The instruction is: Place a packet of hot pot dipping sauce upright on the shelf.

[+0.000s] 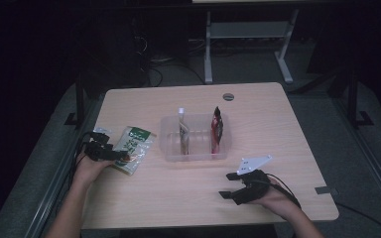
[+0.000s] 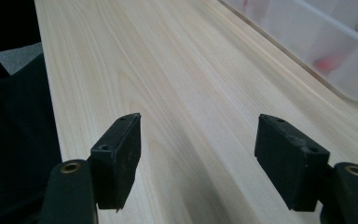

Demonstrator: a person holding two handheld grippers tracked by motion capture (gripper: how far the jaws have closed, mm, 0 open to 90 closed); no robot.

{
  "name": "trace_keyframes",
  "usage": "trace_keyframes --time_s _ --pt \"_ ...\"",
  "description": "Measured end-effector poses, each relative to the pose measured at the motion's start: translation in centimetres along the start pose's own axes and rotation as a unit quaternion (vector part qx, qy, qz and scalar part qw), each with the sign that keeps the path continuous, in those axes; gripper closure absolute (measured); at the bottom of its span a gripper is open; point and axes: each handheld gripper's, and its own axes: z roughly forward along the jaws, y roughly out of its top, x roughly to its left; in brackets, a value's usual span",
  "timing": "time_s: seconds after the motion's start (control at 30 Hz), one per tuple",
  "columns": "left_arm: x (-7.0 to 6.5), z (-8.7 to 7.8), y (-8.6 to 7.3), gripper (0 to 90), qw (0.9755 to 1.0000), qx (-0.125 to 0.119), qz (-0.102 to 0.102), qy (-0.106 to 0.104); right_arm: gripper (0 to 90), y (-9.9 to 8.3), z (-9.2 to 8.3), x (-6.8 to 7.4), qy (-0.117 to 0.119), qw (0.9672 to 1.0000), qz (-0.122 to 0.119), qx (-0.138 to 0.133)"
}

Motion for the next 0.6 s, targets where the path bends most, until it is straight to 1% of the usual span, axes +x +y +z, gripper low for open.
trace_keyframes --time_s 0.03,0.07,0.13,0.17,0.2,0.23,0.3,0.33,0.37,0.4,0.47,0.53,0.57,0.6 --pt "0.0 0.1 -0.1 18.8 1.0000 0.003 -0.005 -0.007 31.2 0.0 0.0 0.0 0.000 1.0000 0.000 0.000" --pt "-0.1 0.1 -0.2 17.3 1.0000 0.001 0.000 -0.008 31.2 0.0 0.0 0.0 0.000 1.0000 -0.001 0.000" --pt "-0.3 0.2 -0.2 16.9 0.9999 0.004 0.007 -0.006 31.3 0.0 0.0 0.0 -0.001 1.0000 -0.001 0.001" --pt "-0.4 0.2 -0.2 16.9 0.9998 0.007 0.017 -0.004 31.3 0.0 0.0 0.0 -0.001 1.0000 -0.002 0.001" --pt "-0.6 0.2 -0.2 16.7 0.9998 0.007 0.020 -0.003 31.3 0.0 0.0 0.0 -0.001 1.0000 -0.002 0.002" --pt "-0.7 0.2 -0.3 16.8 0.9996 0.009 0.027 0.000 31.4 0.0 0.0 0.0 -0.001 1.0000 -0.002 0.002" --pt "-1.0 0.3 -0.4 17.3 0.9995 0.007 0.029 0.005 31.4 0.0 0.0 0.0 -0.001 1.0000 -0.002 0.002" --pt "-1.0 0.2 -0.4 18.7 0.9993 0.007 0.035 0.005 31.4 0.0 0.0 0.0 -0.001 1.0000 -0.002 0.002" --pt "-1.2 0.2 -0.4 21.1 0.9994 0.004 0.033 0.005 31.4 0.0 0.1 0.0 -0.001 1.0000 -0.002 0.002" --pt "-1.3 0.2 -0.4 22.8 0.9992 0.006 0.039 0.008 31.5 0.0 0.1 0.0 0.000 1.0000 -0.002 0.002" --pt "-1.4 0.1 -0.4 26.5 0.9990 0.009 0.042 0.012 31.6 0.0 0.1 0.0 -0.001 1.0000 -0.002 0.003" --pt "-1.5 0.0 -0.3 32.5 0.9989 0.009 0.043 0.017 31.7 0.0 0.1 0.0 -0.001 1.0000 -0.003 0.004" --pt "-1.5 -0.1 -0.4 36.2 0.9990 0.008 0.039 0.020 31.7 0.0 0.1 0.0 -0.001 1.0000 -0.003 0.004" --pt "-1.5 -0.1 -0.4 40.5 0.9989 0.008 0.040 0.025 31.8 0.0 0.1 0.0 -0.001 1.0000 -0.003 0.005"
